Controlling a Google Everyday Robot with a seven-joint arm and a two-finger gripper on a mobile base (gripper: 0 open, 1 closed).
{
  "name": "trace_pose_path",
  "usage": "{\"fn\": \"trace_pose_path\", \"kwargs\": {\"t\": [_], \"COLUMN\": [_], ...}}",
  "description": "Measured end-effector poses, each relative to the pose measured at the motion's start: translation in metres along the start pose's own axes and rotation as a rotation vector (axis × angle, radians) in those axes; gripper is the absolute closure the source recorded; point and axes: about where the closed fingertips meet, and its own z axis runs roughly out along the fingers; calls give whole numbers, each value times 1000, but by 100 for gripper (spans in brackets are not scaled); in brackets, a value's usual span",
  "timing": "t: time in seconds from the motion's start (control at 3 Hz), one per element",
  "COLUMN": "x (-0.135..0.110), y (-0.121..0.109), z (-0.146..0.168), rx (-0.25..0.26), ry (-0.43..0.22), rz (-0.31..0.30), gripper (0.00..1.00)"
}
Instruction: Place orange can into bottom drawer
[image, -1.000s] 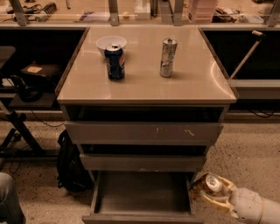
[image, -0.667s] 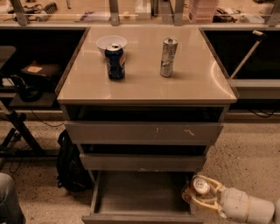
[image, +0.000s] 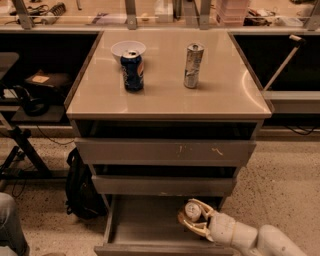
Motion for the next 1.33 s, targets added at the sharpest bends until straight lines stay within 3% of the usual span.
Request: {"fn": "trace_pose_path", "kwargs": {"t": [0.33, 0.67, 1.33], "x": [17, 25, 113], "y": [10, 1, -70], "z": [9, -9, -37], "rx": [11, 51, 276], "ry": [-16, 41, 221], "rz": [38, -2, -86], "gripper": [100, 100, 100]}}
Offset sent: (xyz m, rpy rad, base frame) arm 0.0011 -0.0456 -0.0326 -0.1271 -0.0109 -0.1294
